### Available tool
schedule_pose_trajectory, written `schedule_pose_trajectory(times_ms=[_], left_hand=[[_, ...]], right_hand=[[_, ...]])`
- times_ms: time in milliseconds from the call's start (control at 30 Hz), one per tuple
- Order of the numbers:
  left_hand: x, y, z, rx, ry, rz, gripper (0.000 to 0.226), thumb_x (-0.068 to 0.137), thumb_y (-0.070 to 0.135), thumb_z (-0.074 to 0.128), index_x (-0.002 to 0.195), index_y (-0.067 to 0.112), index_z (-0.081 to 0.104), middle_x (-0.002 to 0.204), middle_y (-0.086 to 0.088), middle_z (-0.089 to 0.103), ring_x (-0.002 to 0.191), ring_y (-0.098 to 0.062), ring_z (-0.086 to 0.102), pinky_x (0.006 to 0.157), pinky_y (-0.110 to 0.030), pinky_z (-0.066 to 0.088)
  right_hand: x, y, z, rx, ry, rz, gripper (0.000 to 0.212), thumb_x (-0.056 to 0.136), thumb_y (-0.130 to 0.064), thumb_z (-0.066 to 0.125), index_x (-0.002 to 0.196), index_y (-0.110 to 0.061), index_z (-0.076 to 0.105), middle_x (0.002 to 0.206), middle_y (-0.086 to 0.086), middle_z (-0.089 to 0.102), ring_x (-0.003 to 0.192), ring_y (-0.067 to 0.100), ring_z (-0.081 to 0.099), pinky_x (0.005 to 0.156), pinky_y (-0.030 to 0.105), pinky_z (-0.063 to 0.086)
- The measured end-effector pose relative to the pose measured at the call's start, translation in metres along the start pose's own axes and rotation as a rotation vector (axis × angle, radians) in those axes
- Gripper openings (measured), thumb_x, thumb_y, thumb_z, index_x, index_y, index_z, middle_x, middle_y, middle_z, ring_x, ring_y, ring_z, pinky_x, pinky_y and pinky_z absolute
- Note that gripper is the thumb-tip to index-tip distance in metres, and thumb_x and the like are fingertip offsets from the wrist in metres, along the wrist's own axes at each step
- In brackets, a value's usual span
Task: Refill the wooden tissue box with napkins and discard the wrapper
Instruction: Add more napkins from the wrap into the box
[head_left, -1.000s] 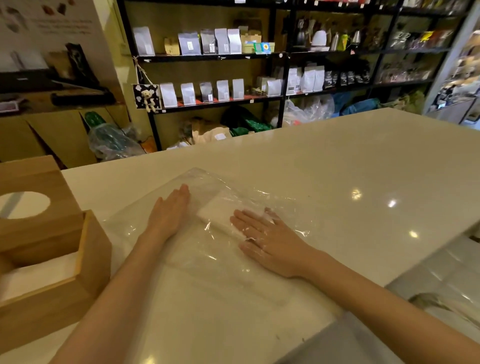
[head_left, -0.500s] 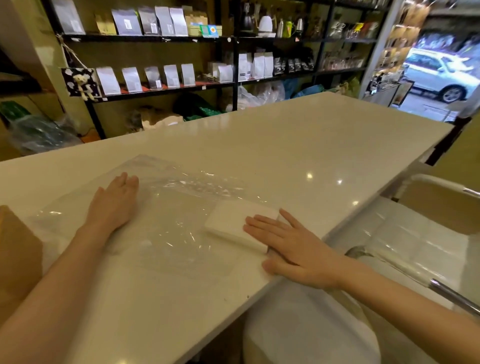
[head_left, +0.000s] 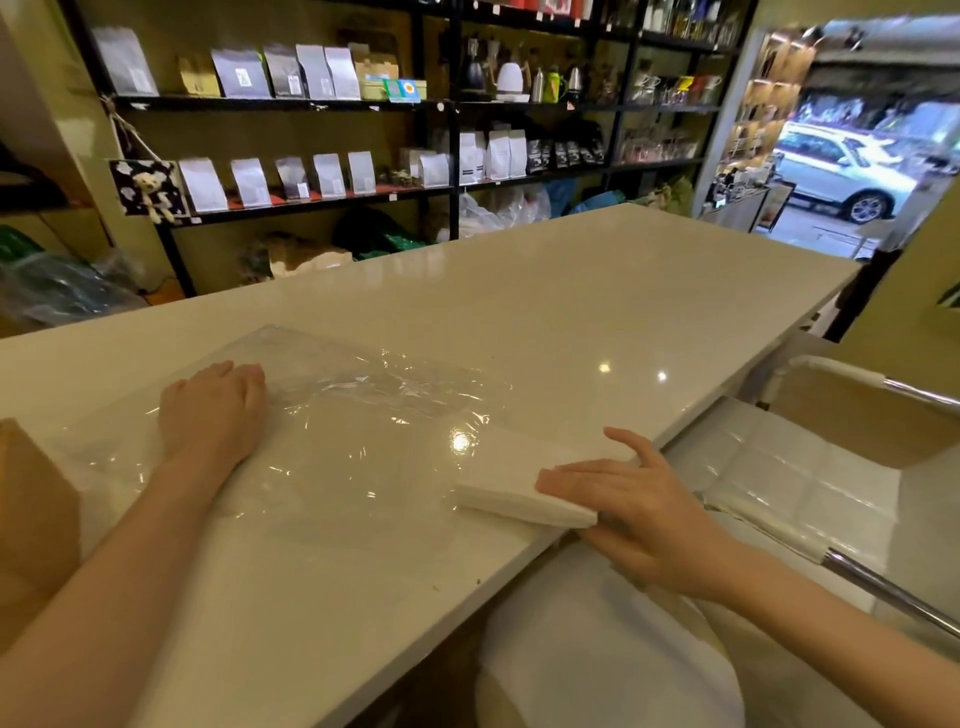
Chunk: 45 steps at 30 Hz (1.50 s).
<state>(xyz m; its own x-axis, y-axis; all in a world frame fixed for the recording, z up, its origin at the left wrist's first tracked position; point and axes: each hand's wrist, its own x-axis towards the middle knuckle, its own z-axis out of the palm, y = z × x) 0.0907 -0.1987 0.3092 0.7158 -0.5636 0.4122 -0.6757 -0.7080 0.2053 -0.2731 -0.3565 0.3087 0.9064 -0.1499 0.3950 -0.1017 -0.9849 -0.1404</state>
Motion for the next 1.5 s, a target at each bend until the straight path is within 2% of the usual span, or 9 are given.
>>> schedule_pose_trajectory(times_ms=[167,300,433,567,767,1000,1133,1367,1500], left_hand=[[-0.005,0.015,-0.012,-0.032,0.15,-0.016,0.032,0.092,0.017,0.041,0.098,-0.003,0.066,0.112,-0.025,0.064,0.102,-0.043,0.055,0.088,-0.048,0.039],[-0.016,0.05,-0.046,-0.224,0.13,0.052,0.026,0.09,0.019,0.047,0.102,0.005,0.065,0.111,-0.017,0.066,0.096,-0.032,0.058,0.081,-0.042,0.043],[-0.043,0.086,-0.109,-0.862,-0.505,-0.067,0.035,0.092,0.027,0.042,0.075,0.011,0.069,0.079,-0.009,0.073,0.072,-0.02,0.066,0.074,-0.037,0.049],[-0.071,0.072,-0.13,-1.162,-0.947,-0.269,0.054,0.092,0.042,0.029,0.098,0.005,0.068,0.093,-0.012,0.073,0.086,-0.024,0.069,0.075,-0.032,0.053],[-0.083,0.014,-0.156,-1.594,-0.737,-0.724,0.074,0.085,0.061,0.026,0.106,-0.003,0.058,0.105,-0.022,0.07,0.095,-0.031,0.069,0.08,-0.035,0.055],[-0.099,-0.045,-0.202,-1.784,-0.351,-0.89,0.056,0.077,0.056,0.048,0.109,0.011,0.054,0.085,-0.019,0.074,0.076,-0.031,0.072,0.063,-0.041,0.06],[-0.107,-0.072,-0.21,-1.617,-0.382,-0.853,0.054,0.079,0.054,0.042,0.111,0.013,0.055,0.109,-0.019,0.069,0.095,-0.034,0.068,0.071,-0.037,0.058],[-0.107,-0.102,-0.227,-1.029,-0.034,-0.734,0.037,0.089,0.036,0.043,0.077,0.01,0.067,0.086,-0.009,0.065,0.078,-0.021,0.06,0.067,-0.03,0.045],[-0.111,-0.112,-0.237,-1.411,-0.263,-0.542,0.035,0.07,0.045,0.06,0.069,0.012,0.073,0.069,-0.006,0.07,0.059,-0.014,0.065,0.051,-0.021,0.052]], right_hand=[[0.024,-0.016,-0.047,0.564,0.153,0.33,0.023,0.072,-0.046,0.049,0.093,-0.046,0.06,0.089,-0.034,0.066,0.094,-0.01,0.058,0.082,0.016,0.047],[0.067,-0.006,-0.061,0.869,0.333,0.429,0.02,0.072,-0.023,0.058,0.081,-0.007,0.066,0.068,-0.013,0.067,0.065,0.001,0.061,0.06,0.011,0.047],[0.11,-0.01,-0.047,1.023,0.341,0.481,0.012,0.083,-0.007,0.056,0.074,-0.007,0.065,0.06,-0.012,0.063,0.059,0.002,0.057,0.064,0.024,0.045],[0.151,-0.043,-0.029,1.133,0.26,0.343,0.023,0.086,-0.005,0.052,0.078,-0.021,0.067,0.064,-0.015,0.068,0.062,-0.001,0.061,0.058,0.015,0.049],[0.193,-0.112,-0.021,1.171,0.119,-0.114,0.021,0.086,-0.017,0.057,0.096,-0.034,0.063,0.087,-0.022,0.069,0.084,-0.003,0.063,0.069,0.01,0.05],[0.218,-0.17,-0.005,0.381,0.174,-0.829,0.035,0.091,-0.023,0.048,0.125,-0.02,0.05,0.117,-0.002,0.066,0.106,0.01,0.058,0.085,0.027,0.05],[0.241,-0.187,-0.007,0.679,0.063,-0.674,0.032,0.092,-0.033,0.042,0.124,-0.037,0.045,0.106,-0.019,0.061,0.101,-0.003,0.053,0.083,0.016,0.048],[0.296,-0.193,-0.002,1.085,-0.131,-0.353,0.019,0.091,-0.019,0.051,0.105,-0.029,0.057,0.099,-0.014,0.064,0.093,-0.001,0.061,0.077,0.012,0.053],[0.308,-0.207,0.005,1.119,-0.179,-0.341,0.017,0.091,-0.019,0.051,0.095,-0.034,0.056,0.095,-0.015,0.063,0.083,-0.01,0.06,0.07,0.007,0.052]])
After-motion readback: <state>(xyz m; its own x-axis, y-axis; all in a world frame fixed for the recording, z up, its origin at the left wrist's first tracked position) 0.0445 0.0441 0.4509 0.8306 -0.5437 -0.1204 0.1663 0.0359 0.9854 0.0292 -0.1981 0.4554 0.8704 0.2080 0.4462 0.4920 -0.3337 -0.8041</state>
